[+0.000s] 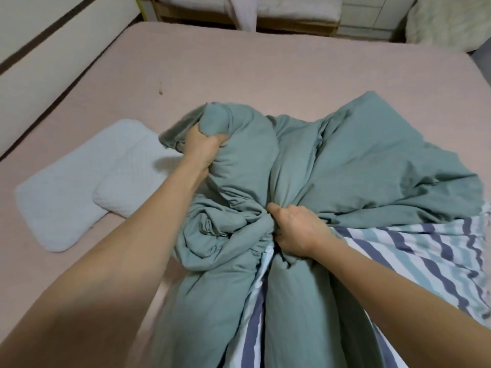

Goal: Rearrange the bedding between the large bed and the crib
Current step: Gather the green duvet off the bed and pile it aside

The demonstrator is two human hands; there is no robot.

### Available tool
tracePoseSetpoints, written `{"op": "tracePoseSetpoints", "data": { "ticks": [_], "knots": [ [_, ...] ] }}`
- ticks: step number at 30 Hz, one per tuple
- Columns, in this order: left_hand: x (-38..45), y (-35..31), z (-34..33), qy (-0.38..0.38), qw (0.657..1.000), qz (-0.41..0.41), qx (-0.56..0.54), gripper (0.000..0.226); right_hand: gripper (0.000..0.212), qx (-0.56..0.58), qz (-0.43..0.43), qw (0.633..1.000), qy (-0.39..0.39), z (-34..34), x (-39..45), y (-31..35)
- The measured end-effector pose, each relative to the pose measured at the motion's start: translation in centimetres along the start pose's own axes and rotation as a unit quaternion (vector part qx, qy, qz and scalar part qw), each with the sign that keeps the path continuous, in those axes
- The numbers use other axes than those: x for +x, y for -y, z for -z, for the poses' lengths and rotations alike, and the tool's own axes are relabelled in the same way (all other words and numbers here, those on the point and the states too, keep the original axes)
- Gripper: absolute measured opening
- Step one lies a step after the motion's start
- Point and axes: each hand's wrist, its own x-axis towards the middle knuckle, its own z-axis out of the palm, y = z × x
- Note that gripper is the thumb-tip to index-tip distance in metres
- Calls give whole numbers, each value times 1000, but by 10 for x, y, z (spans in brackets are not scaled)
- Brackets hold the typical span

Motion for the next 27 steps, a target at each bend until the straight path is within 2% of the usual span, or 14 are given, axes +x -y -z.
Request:
{"op": "tracePoseSetpoints", "data": {
  "ticks": [2, 3, 4, 6, 8, 9, 12, 13, 16, 18, 20, 22, 24, 27],
  "knots": [
    [-31, -33, -1, 100, 975, -167, 105, 37, 37, -12, -12, 1000, -14, 4, -9, 3],
    [-45, -41, 0, 148, 940, -248, 181, 35, 36, -17, -21, 1000, -16, 7, -13, 3],
    [-61, -46, 5, 187, 890, -325, 259, 33, 34, -18, -31, 999, -16, 10, -20, 4],
    [-82, -46, 19, 233, 751, -451, 423, 27, 28, -15, -49, 999, -14, 17, -35, 6],
    [-95, -41, 32, 274, 625, -471, 559, 29, 27, 6, -74, 997, -10, 19, -51, 6],
    [-100, -39, 36, 292, 609, -423, 603, 33, 31, 29, -94, 995, -4, 19, -60, 4],
    [-130, -42, 28, 352, 698, -205, 590, 52, 48, 77, -123, 989, 4, 11, -85, -3],
    [-141, -38, 20, 379, 700, -175, 579, 68, 52, 78, -121, 990, -4, 8, -92, -5],
    [-180, -21, -9, 428, 638, -159, 620, 121, 59, 96, -114, 988, -38, 5, -104, -6],
    [-196, -7, -25, 413, 599, -148, 670, 137, 55, 108, -114, 986, -54, 8, -105, -5],
    [-200, 0, -40, 387, 569, -149, 710, 122, 44, 72, -105, 990, -52, 13, -106, -3],
    [-195, -1, -50, 349, 567, -181, 724, 79, 47, 12, -78, 995, -61, 11, -111, -1],
    [-190, 1, -54, 336, 577, -185, 721, 47, 70, 2, -27, 994, -103, 6, -120, 1],
    [-194, 10, -55, 350, 601, -181, 696, 35, 98, -9, -22, 985, -173, 11, -129, 5]
  ]
}}
